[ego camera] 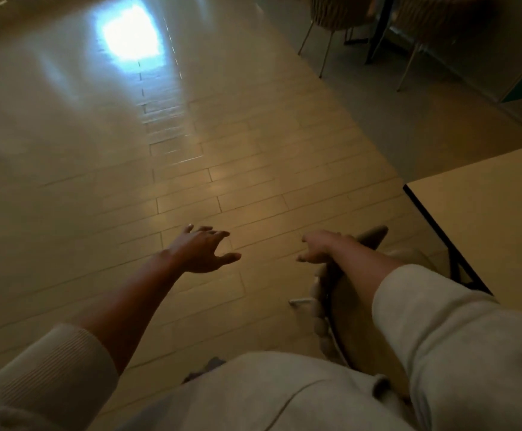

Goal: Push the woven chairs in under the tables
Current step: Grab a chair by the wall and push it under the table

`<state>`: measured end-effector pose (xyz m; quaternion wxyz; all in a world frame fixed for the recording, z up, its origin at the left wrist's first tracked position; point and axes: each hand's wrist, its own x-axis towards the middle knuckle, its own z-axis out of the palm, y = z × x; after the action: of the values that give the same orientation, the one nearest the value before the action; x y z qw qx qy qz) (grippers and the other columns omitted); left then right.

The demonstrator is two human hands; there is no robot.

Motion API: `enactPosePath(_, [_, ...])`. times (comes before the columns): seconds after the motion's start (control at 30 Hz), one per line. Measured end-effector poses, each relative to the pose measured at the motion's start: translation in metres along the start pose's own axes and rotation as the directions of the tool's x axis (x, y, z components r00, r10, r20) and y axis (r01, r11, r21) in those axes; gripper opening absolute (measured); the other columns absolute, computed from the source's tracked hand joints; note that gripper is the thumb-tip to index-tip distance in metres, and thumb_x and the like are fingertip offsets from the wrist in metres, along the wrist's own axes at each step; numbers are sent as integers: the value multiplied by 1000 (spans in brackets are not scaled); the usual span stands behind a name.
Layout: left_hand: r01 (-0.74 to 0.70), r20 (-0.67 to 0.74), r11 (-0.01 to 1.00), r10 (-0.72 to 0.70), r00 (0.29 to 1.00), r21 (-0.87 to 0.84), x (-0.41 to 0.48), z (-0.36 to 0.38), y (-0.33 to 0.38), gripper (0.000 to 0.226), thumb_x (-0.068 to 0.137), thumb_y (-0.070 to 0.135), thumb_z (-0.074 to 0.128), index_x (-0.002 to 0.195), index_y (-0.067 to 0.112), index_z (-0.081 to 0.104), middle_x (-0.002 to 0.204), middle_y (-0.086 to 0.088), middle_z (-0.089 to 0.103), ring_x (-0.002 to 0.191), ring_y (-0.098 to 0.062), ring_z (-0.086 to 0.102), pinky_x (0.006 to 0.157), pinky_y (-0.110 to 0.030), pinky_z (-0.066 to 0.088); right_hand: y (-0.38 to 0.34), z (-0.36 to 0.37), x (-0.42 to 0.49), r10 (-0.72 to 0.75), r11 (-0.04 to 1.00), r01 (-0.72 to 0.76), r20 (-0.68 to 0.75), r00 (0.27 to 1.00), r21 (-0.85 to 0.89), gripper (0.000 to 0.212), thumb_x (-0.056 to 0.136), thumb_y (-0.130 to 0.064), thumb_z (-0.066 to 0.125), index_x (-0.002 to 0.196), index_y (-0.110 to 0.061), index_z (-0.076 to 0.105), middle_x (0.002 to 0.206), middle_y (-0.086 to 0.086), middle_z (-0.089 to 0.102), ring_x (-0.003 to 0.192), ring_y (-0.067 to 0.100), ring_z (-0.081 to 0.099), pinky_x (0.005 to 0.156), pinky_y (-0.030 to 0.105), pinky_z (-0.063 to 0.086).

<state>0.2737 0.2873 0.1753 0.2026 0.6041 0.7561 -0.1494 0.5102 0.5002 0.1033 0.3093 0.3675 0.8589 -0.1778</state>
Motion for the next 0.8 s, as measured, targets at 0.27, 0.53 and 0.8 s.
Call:
enactPosePath(0.27, [-27, 14, 1000, 27, 1000, -16, 136, -36, -51, 90, 90, 84, 27, 159, 26, 32, 162, 0, 40, 156, -21, 21, 126, -58, 10, -22, -91, 108, -56, 994, 57, 5, 998, -98, 72, 99, -62, 53, 156, -20, 42, 158, 9, 45, 145, 34, 40, 118, 58, 31])
enactPosePath(0.53, [-218, 44, 975, 216, 975, 49, 307, -124, -112, 97, 88, 87, 32, 161, 24, 26, 163, 1, 39, 153, -23, 28, 123, -50, 23, 42, -173, 181, 189, 973, -177, -70, 979, 149, 93, 98, -77, 33, 165, -15, 16, 172, 7, 20, 155, 31, 23, 120, 58, 24])
enactPosePath(0.8, [-497, 39, 834, 503, 863, 240, 489, -244, -69, 99, 87, 88, 31, 160, 22, 28, 158, -3, 45, 147, -26, 38, 119, -53, 30, 103, -228, 202, 399, 876, -324, -159, 903, 357, 91, 99, -72, 39, 166, -15, 15, 175, 3, 5, 159, 26, 12, 123, 56, 22])
